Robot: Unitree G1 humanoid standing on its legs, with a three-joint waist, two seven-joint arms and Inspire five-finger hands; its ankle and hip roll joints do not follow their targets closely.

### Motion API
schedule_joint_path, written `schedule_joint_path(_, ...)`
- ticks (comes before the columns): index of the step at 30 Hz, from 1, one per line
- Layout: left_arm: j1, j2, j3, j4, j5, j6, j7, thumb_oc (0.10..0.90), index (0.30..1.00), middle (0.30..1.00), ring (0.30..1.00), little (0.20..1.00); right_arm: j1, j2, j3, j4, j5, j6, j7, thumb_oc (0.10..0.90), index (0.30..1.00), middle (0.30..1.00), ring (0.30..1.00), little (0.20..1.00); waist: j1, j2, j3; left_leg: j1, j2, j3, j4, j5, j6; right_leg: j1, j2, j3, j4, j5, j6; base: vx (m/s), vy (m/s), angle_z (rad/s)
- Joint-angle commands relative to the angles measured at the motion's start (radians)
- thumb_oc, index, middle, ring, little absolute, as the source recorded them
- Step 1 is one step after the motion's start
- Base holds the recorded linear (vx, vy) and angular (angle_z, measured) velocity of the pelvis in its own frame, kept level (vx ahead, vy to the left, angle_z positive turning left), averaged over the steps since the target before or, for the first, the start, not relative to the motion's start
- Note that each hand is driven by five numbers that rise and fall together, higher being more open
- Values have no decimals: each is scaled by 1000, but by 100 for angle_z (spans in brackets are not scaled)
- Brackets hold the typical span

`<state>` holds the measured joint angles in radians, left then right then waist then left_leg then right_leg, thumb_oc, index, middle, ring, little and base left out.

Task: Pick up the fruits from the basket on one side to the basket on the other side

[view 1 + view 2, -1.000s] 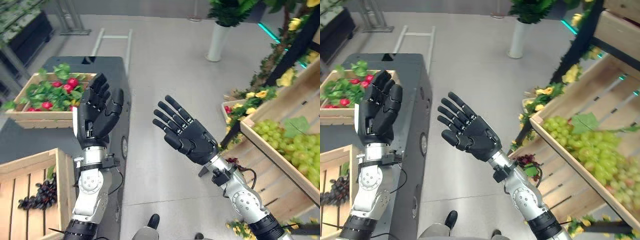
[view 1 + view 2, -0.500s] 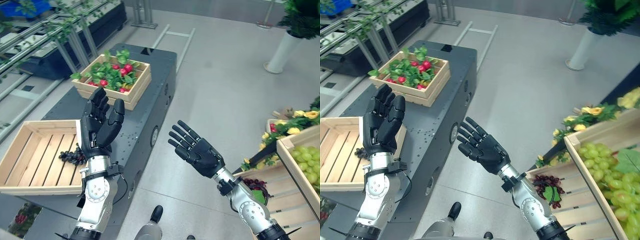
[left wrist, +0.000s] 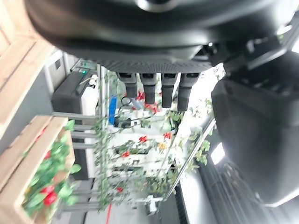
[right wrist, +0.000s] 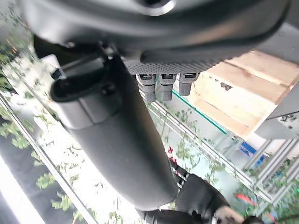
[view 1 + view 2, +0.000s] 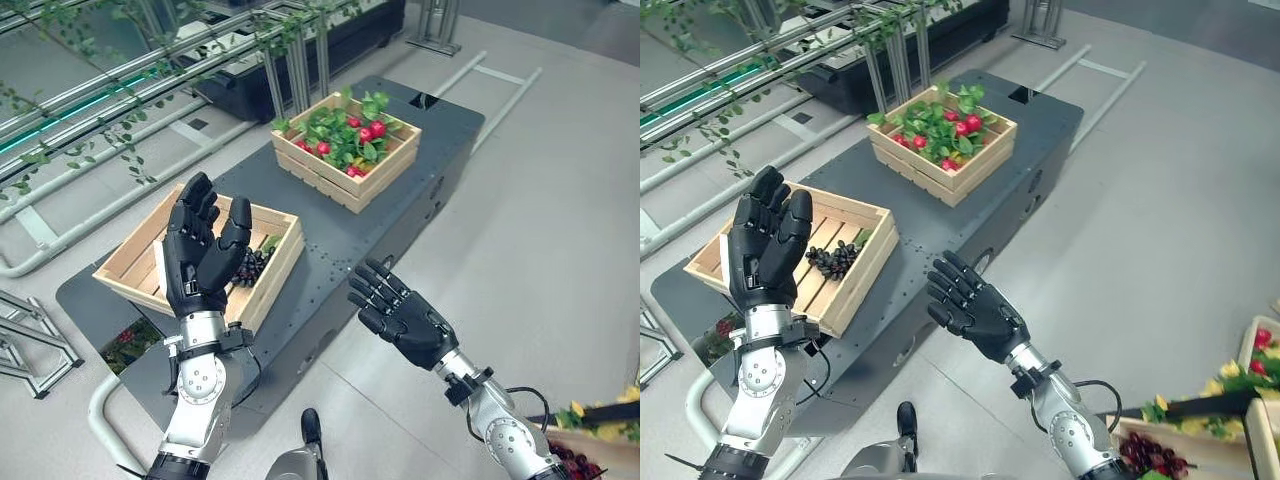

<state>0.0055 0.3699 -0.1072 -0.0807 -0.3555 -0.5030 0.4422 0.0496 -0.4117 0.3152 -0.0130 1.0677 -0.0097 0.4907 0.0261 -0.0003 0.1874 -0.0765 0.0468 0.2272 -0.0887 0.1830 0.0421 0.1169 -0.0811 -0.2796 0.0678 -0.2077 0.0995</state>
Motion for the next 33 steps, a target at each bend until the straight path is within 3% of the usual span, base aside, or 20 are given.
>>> schedule_joint_path(1,-67,46,45,-46,65,-96,4,800,900,900,900,900,-35,47,-40,-95,25,-80,105,800,900,900,900,900,17,-46,-87,-7,39,-14,34,-109,-108,-25,-13,-25,-105,174,-21,132,270,28)
schedule_joint_path(7,-77,68,54,-51,56,-62,-39,800,900,900,900,900,-23,70,-43,-108,43,-101,112,800,900,900,900,900,38,-56,-94,59,-12,-56,19,-147,-63,-45,-86,-33,-13,174,31,134,284,26)
schedule_joint_path(12,-105,69,50,-65,56,-16,-42,800,900,900,900,900,-48,89,-31,-111,21,-102,124,800,900,900,900,900,55,-49,-93,64,-47,-84,37,-174,-30,-70,-128,-21,103,185,43,101,291,23)
schedule_joint_path(16,-117,69,48,-61,58,8,-57,800,900,900,900,900,-49,110,-13,-130,9,-109,137,800,900,900,900,900,63,-48,-77,67,-74,-110,70,-201,-2,-128,-160,17,279,232,41,72,194,27)
schedule_joint_path(21,-130,66,33,-51,75,13,-53,800,900,900,900,900,-62,92,-11,-144,10,-102,183,800,900,900,900,900,55,-45,-77,66,-97,-182,89,-202,4,-128,-102,94,175,206,17,74,31,55)
schedule_joint_path(23,-131,59,23,-40,69,12,-45,800,900,900,900,900,-70,93,-5,-140,4,-101,195,800,900,900,900,900,56,-47,-76,62,-108,-208,99,-209,4,-130,-101,123,79,228,19,66,-46,63)
schedule_joint_path(25,-117,43,18,-32,72,4,-40,800,900,900,900,900,-86,111,2,-139,-22,-90,188,800,900,900,900,900,51,-57,-70,68,-130,-237,109,-237,10,-162,-107,206,-44,328,46,98,-91,64)
schedule_joint_path(28,-111,42,12,-19,73,-16,-58,800,900,900,900,900,-88,109,2,-171,-22,-75,190,800,900,900,900,900,32,-68,-53,83,-145,-271,126,-276,21,-215,-102,306,-116,413,68,137,-144,66)
schedule_joint_path(33,-95,62,23,-22,65,-13,-75,800,900,900,900,900,-65,90,-15,-205,13,-45,233,800,900,900,900,900,10,-77,-28,94,-150,-320,187,-319,31,-273,-81,413,-155,418,76,202,-227,91)
